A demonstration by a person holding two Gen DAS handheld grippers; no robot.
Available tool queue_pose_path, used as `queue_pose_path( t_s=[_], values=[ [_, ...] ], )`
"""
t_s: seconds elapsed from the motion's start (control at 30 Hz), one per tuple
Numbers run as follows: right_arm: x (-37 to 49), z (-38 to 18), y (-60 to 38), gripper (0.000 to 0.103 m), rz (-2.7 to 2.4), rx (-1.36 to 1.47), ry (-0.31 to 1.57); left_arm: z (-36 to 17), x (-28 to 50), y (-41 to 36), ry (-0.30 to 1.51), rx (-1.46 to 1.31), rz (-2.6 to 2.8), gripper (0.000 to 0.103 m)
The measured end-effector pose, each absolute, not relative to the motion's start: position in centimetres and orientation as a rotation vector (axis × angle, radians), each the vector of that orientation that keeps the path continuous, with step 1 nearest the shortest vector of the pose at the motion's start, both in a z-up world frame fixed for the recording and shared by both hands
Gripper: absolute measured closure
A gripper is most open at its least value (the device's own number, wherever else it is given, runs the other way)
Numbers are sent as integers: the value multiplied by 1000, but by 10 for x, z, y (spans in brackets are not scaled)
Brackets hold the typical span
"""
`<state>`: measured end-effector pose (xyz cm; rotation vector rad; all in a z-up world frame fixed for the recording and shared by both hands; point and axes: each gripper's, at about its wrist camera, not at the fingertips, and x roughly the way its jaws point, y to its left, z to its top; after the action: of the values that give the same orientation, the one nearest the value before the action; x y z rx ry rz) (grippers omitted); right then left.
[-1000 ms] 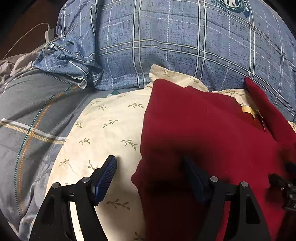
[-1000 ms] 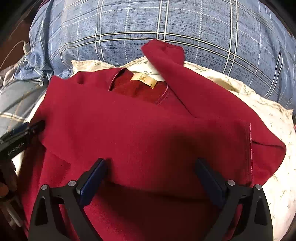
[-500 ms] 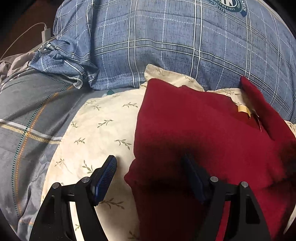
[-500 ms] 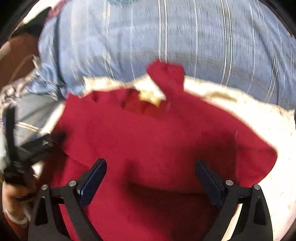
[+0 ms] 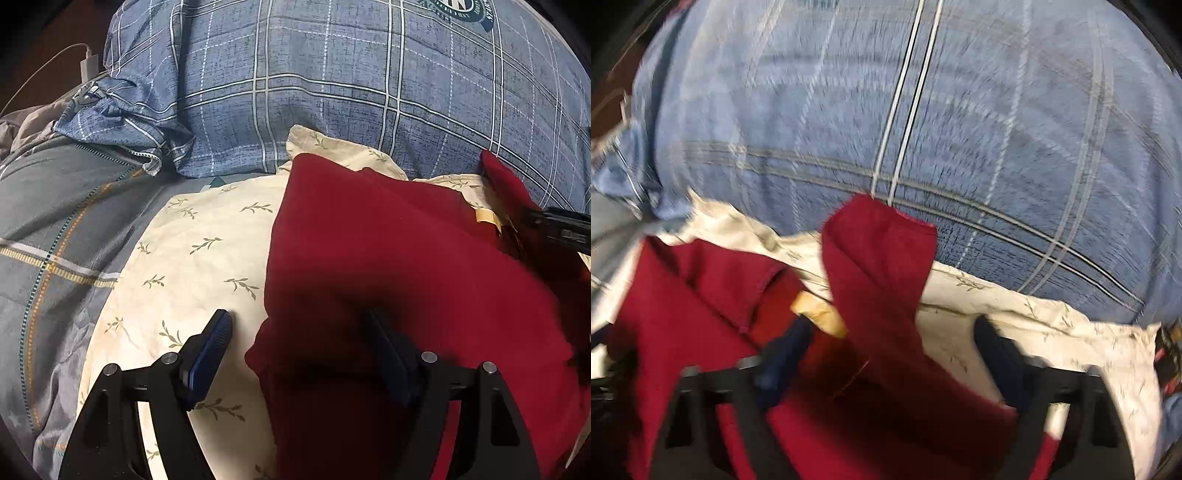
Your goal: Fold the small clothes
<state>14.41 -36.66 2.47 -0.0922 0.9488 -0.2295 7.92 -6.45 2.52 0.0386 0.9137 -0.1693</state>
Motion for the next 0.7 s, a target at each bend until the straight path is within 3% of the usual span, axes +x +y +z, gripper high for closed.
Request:
queue_pose_path(
  t_s=[0.03, 0.07, 0.4, 0.7],
  values=[
    [146, 23, -376, 85, -198, -49, 982, 25, 79, -64, 912, 40, -171, 28],
    [142, 26, -387, 90, -171, 20, 984, 25, 79, -64, 912, 41, -174, 28],
    [23, 151, -431, 93, 123, 341, 711, 42, 70, -52, 877, -6, -180, 29],
    [11, 192, -365, 93, 381, 343, 679, 60, 54, -14, 820, -113, -159, 29]
  ],
)
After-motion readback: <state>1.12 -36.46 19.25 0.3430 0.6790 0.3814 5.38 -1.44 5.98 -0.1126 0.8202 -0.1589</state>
